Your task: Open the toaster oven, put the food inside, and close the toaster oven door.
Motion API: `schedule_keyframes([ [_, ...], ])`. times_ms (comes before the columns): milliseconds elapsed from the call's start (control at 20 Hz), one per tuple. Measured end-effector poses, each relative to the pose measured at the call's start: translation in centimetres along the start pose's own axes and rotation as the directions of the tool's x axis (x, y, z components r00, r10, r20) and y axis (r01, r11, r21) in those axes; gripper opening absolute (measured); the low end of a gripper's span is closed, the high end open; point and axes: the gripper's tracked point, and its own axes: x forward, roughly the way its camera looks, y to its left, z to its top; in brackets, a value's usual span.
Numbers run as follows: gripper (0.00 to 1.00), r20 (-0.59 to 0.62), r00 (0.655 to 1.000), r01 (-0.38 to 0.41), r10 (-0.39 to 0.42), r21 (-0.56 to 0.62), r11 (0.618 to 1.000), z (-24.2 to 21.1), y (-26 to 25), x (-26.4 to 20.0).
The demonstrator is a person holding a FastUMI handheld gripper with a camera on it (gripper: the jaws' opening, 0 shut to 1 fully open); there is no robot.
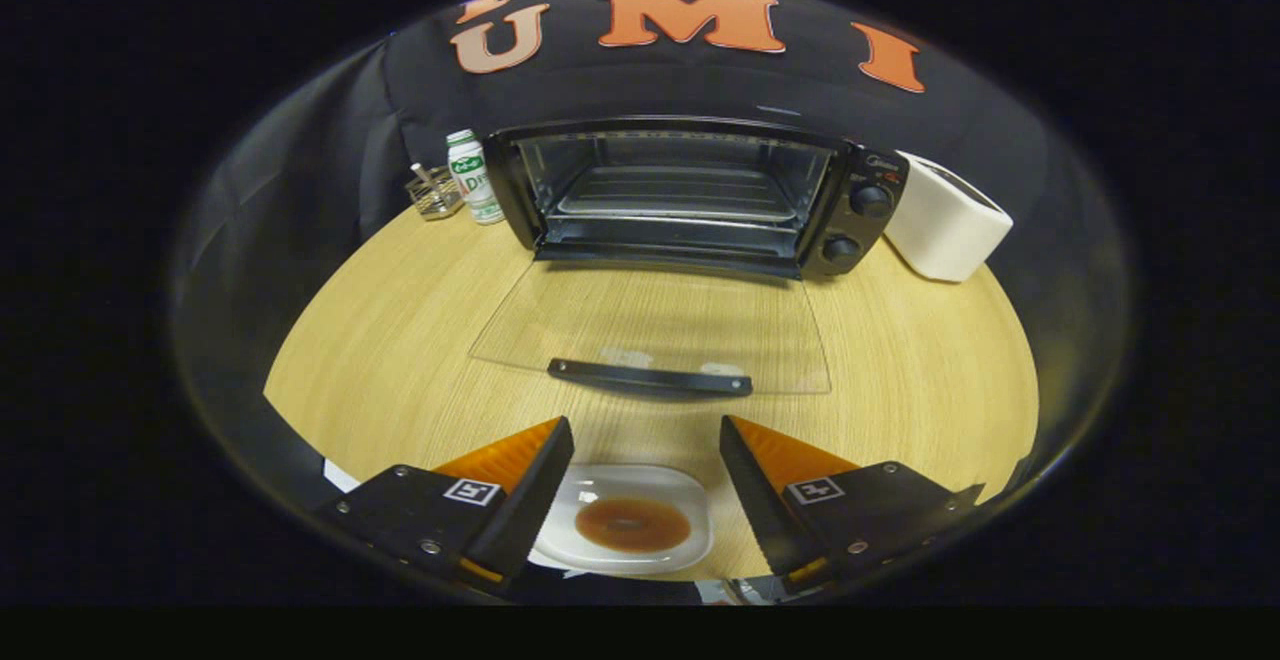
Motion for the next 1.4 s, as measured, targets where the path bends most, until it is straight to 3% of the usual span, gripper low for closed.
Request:
schedule_keyframes([
  [250, 0.91, -0.068, 0.996, -0.057, 0.054, -0.039, 0.998, -5.6, 0.5, -0.8],
  [500, 0.92, -0.081, 0.994, -0.083, 0.075, -0.092, 0.992, -8.3, 1.0, -0.7],
  [800, 0.91, -0.056, 0.998, -0.013, 0.005, -0.141, 0.99, -9.7, -0.1, 0.7],
  [1150, 0.64, -0.014, 1.0, 0.004, -0.006, -0.128, 0.992, -8.3, -0.3, 0.5],
  [1400, 0.53, 0.079, 0.997, -0.002, 0.011, -0.115, 0.993, -4.5, -0.1, -0.7],
])
